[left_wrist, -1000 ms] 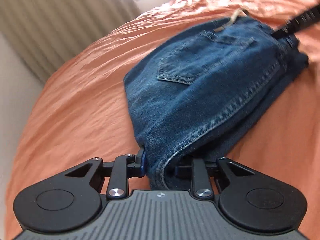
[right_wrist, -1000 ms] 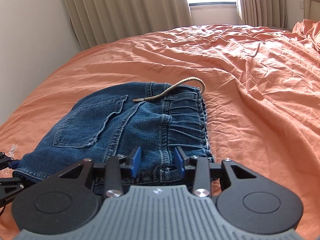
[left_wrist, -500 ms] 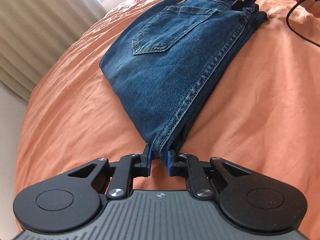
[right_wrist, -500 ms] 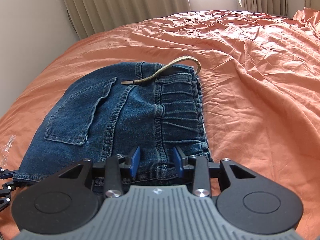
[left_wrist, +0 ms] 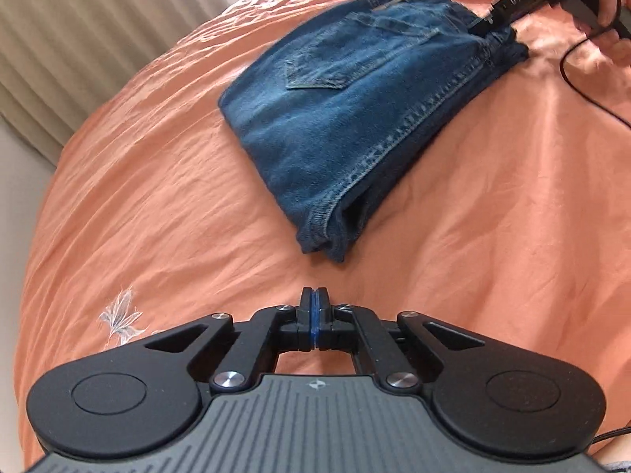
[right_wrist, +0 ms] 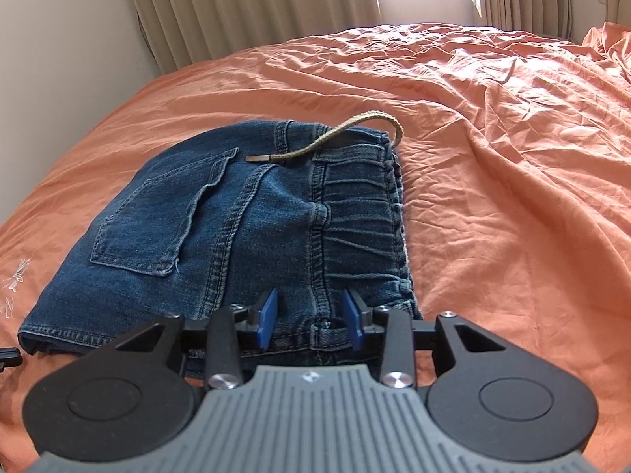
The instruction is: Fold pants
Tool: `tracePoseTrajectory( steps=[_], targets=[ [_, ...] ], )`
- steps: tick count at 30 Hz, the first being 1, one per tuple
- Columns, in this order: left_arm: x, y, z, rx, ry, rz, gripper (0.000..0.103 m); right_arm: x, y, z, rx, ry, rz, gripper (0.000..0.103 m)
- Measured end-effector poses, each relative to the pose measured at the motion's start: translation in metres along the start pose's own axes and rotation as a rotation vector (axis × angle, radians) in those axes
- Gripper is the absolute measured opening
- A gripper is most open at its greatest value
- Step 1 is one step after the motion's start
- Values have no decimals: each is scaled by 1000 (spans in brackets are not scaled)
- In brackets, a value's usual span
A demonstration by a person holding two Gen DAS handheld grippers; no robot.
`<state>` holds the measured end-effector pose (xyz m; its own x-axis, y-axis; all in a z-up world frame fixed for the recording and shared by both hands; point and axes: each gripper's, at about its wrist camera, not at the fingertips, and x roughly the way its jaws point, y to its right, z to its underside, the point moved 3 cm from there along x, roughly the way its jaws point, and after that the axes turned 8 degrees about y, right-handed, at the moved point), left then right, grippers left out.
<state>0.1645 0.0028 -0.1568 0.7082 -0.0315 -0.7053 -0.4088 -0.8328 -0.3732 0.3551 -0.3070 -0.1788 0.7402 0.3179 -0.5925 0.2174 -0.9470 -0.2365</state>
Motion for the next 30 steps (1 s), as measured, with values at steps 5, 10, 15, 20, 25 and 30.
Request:
tracePoseTrajectory(
  steps=[5, 10, 15, 20, 25, 30],
  targets=[
    [-16, -27, -14, -221, 79, -2, 13, -14, -11, 0, -42, 24, -2, 47],
    [-16, -45, -28, -415, 141, 1, 40, -39, -21, -1, -50, 38, -13, 61],
    [0, -74, -36, -660, 192, 69, 49, -58, -8, -5, 39, 0, -37, 69],
    [28, -103, -39, -889, 207, 202, 61, -60, 29, -17, 257, -67, -49, 81],
    [65, -121, -41, -1002, 142, 276, 65, -44, 56, -33, 356, -138, -41, 81],
    [92, -124, -47, -971, 87, 262, 71, -22, 65, -49, 311, -171, -36, 81]
  ],
)
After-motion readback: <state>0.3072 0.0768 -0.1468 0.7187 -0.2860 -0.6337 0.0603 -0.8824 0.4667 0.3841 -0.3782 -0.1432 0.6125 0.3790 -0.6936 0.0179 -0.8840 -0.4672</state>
